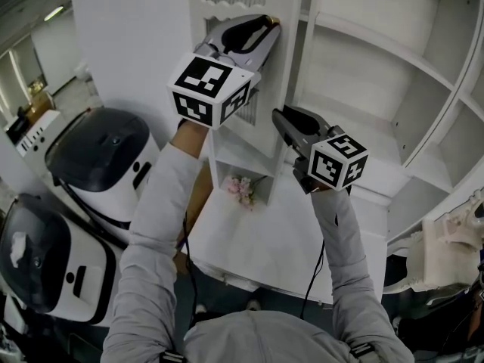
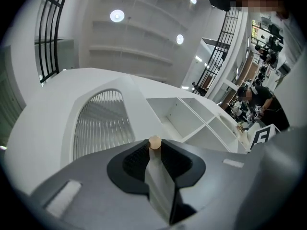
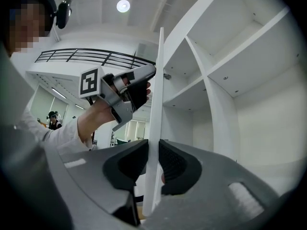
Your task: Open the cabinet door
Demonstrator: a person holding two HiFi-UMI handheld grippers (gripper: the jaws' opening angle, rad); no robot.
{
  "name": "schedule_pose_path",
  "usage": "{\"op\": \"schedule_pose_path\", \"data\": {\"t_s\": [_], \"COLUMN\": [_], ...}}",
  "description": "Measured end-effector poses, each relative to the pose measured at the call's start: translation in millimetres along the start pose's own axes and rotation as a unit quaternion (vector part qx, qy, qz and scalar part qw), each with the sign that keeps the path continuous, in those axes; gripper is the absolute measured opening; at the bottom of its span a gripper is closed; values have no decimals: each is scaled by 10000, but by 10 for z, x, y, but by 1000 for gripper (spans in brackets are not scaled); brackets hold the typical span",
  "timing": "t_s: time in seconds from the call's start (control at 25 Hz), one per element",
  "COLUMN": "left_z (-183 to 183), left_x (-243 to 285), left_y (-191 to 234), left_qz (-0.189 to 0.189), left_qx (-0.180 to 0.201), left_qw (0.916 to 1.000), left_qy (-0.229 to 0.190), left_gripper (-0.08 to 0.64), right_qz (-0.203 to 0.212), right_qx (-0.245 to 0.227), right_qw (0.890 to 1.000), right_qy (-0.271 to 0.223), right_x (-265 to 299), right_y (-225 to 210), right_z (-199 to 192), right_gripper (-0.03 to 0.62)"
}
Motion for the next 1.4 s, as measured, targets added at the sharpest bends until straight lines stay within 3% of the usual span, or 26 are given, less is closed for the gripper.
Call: {"op": "schedule_pose_path", "data": {"t_s": [0.36, 0.56, 0.8, 1.0, 1.12, 1.24, 1.4], "left_z": [113, 183, 220, 203, 203, 229, 199], "left_x": [-498, -770, -1085, -1327, -1452, -1560, -1732], "left_y": [161, 258, 464, 624, 706, 814, 1021], "left_qz": [-564, -898, -1093, -1197, -1253, -1191, -1002], "left_qx": [-356, -515, -922, -688, -565, -595, -764], "left_qw": [9970, 9934, 9875, 9891, 9893, 9897, 9905], "left_qy": [-403, -499, -660, -516, -488, -519, -545], "left_gripper": [81, 84, 90, 85, 79, 121, 107], "right_qz": [-742, -1429, -1888, -2220, -2271, -2070, -1794], "right_qx": [-210, 2, -120, -177, -224, -322, -368], "right_qw": [9970, 9894, 9818, 9748, 9735, 9778, 9831], "right_qy": [23, -238, -149, -124, -151, -49, 9], "right_x": [68, 97, 276, 414, 501, 636, 857], "right_y": [657, 1027, 1446, 1699, 1837, 1981, 2169], "right_z": [-4, -9, 4, 7, 1, 19, 8], "right_gripper": [72, 67, 69, 72, 74, 78, 83]}}
Point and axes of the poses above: the fingertips, and each gripper's own axes: x forward along the fingers, y to its left, z out of its top, the point moved 6 cm from there along -x, backward along the fingers, and after that the axes turned 4 degrees about -z, right-handed, at the moved point
